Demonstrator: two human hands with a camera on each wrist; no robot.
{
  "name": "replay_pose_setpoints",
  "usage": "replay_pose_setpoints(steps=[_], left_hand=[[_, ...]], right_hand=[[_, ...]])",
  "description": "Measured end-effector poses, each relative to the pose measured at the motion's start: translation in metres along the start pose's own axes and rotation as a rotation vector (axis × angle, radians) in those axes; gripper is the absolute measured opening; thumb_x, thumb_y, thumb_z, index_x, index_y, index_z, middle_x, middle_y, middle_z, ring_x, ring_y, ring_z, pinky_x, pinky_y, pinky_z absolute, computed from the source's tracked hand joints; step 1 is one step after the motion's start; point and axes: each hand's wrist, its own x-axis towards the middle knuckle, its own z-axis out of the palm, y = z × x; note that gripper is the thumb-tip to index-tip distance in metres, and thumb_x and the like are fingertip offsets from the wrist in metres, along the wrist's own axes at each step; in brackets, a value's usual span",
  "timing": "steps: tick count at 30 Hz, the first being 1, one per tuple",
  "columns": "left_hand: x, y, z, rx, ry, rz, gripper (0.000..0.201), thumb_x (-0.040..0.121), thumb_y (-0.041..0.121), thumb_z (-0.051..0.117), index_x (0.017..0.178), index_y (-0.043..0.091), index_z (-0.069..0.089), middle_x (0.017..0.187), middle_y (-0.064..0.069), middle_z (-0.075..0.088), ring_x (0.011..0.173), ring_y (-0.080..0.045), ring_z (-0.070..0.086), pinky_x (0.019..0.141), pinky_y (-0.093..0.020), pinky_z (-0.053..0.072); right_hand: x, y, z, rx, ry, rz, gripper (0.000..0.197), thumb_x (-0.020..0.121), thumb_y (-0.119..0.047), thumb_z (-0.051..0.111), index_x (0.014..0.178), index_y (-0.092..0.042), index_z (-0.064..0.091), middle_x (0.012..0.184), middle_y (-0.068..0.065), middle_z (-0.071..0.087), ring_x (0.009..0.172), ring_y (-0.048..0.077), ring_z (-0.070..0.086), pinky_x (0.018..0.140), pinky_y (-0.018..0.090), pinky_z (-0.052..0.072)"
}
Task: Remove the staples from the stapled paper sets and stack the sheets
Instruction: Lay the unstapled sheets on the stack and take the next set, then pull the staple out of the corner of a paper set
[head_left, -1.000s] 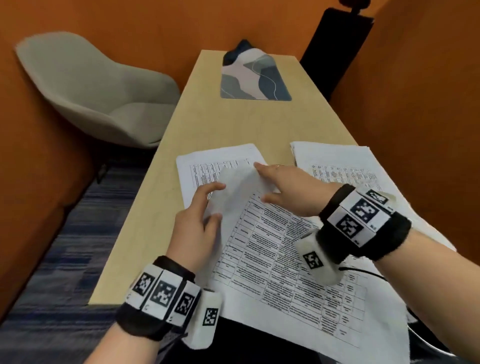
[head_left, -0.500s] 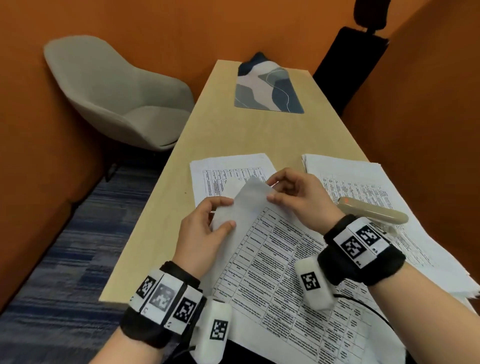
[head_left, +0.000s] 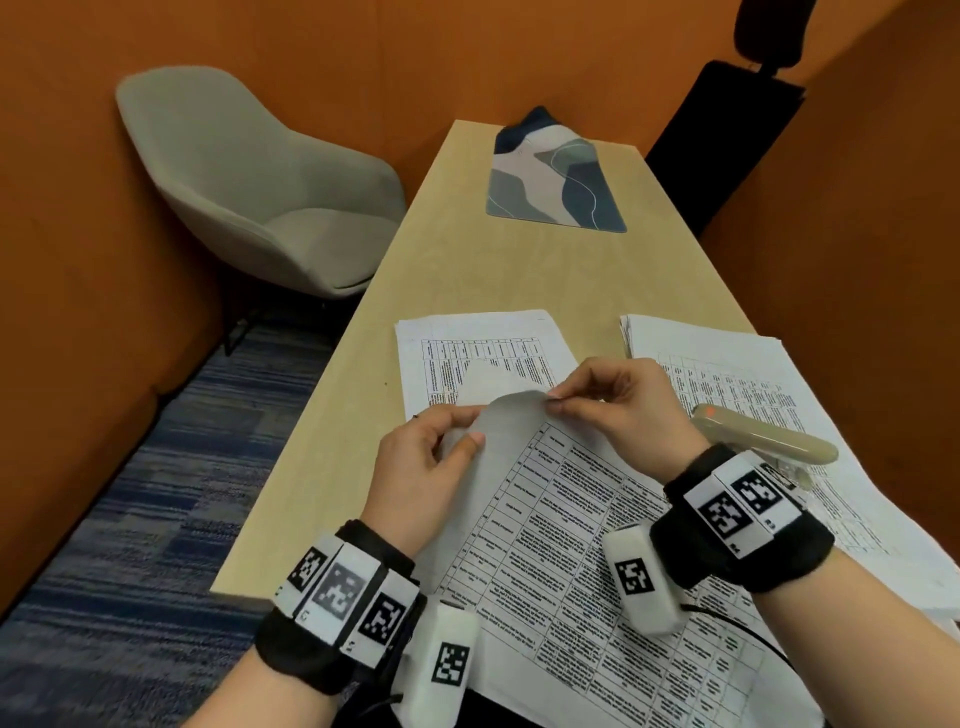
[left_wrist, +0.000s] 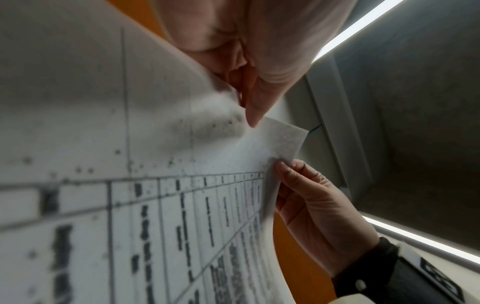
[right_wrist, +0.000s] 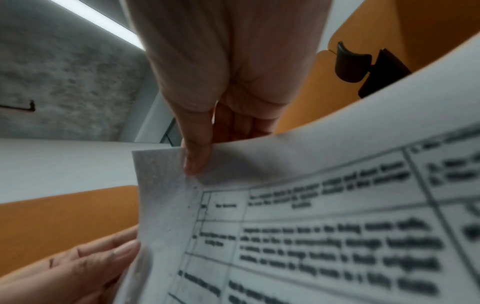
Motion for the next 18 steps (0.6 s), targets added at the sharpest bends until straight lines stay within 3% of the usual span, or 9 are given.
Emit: replay_pose_setpoints(steps=[2,4,7,10,12,15,18], left_hand=[[0.001,0.003,-0.002,-0.018,-0.029,0.002,0.031,0.086,0.005,0.061,0.092,0.036,0.061,0.103,0.015,0.064,0.098,0.006,0.057,0.090,-0.011,0.041],[0.001,0.005,-0.003,-0.029,-0.051,0.012,0.031,0.084,0.005,0.063,0.095,0.035,0.061,0.109,0.010,0.063,0.105,0.003,0.055,0.094,-0.012,0.040],[0.001,0.008,-0.001,-0.052,-0.055,0.028,0.035,0.081,0.003,0.066,0.095,0.035,0.061,0.108,0.009,0.062,0.102,0.006,0.055,0.091,-0.007,0.039],[0.002,0.005,0.000,-0.082,-0.019,0.013,0.036,0.080,0.003,0.066,0.092,0.037,0.061,0.106,0.010,0.064,0.104,-0.002,0.058,0.094,-0.019,0.043],[0.003,0.002,-0.001,-0.107,0.013,-0.012,0.039,0.081,-0.002,0.064,0.089,0.037,0.063,0.102,0.010,0.067,0.102,-0.006,0.061,0.093,-0.025,0.046],[0.004,0.000,-0.001,-0.122,0.033,-0.044,0.043,0.081,-0.007,0.061,0.086,0.035,0.064,0.098,0.010,0.069,0.098,-0.008,0.063,0.089,-0.027,0.048],[0.004,-0.001,0.001,-0.141,0.030,-0.066,0.040,0.081,-0.007,0.061,0.086,0.033,0.064,0.097,0.006,0.070,0.096,-0.013,0.065,0.087,-0.032,0.051]], right_hand=[[0.000,-0.001,-0.002,0.071,-0.051,0.018,0.024,0.073,0.010,0.069,0.068,-0.013,0.066,0.062,-0.010,0.068,0.065,0.003,0.062,0.070,0.015,0.050],[0.003,-0.003,-0.006,0.123,-0.128,0.063,0.020,0.074,0.011,0.068,0.070,-0.008,0.064,0.061,-0.007,0.067,0.062,0.002,0.062,0.066,0.014,0.051],[0.008,-0.006,-0.002,0.031,-0.171,0.107,0.017,0.074,0.005,0.071,0.070,-0.011,0.065,0.063,-0.004,0.066,0.061,0.005,0.060,0.064,0.017,0.051],[0.008,-0.006,0.007,-0.250,-0.059,0.037,0.023,0.075,-0.009,0.075,0.066,-0.024,0.061,0.069,-0.008,0.061,0.060,-0.001,0.051,0.063,0.013,0.041],[0.005,-0.007,0.011,-0.324,-0.020,-0.031,0.026,0.075,-0.012,0.075,0.067,-0.030,0.057,0.082,-0.008,0.056,0.073,0.000,0.049,0.068,0.014,0.039],[0.003,-0.005,0.014,-0.359,-0.014,-0.065,0.020,0.079,-0.015,0.072,0.072,-0.026,0.057,0.090,-0.004,0.054,0.082,0.011,0.050,0.076,0.025,0.042],[0.003,-0.003,0.015,-0.398,-0.034,-0.066,0.015,0.082,-0.016,0.068,0.079,-0.023,0.056,0.081,-0.010,0.050,0.073,0.005,0.048,0.071,0.026,0.039]])
